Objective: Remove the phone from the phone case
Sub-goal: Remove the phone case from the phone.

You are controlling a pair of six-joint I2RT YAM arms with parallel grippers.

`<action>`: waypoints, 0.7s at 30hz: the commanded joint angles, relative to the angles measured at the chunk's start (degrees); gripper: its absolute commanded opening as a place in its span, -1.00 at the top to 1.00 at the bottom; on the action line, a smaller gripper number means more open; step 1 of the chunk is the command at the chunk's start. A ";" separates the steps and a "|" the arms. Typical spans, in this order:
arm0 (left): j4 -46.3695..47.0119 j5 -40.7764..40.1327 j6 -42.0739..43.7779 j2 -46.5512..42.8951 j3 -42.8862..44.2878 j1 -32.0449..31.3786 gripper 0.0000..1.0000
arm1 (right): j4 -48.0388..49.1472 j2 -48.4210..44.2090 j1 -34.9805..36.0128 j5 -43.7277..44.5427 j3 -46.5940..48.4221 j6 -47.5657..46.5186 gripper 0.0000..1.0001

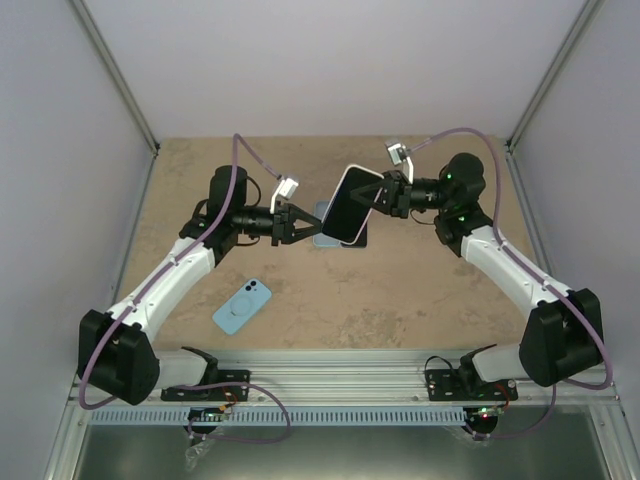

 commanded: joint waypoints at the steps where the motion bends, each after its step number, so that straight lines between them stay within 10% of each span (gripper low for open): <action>1: 3.45 -10.79 -0.79 2.77 1.18 0.12 0.66 | 2.38 -1.15 7.73 -12.29 -0.10 3.80 0.99; 21: 4.30 -8.10 -0.90 4.15 3.74 0.12 0.34 | -10.03 -0.52 11.68 -13.82 -1.81 -7.46 0.99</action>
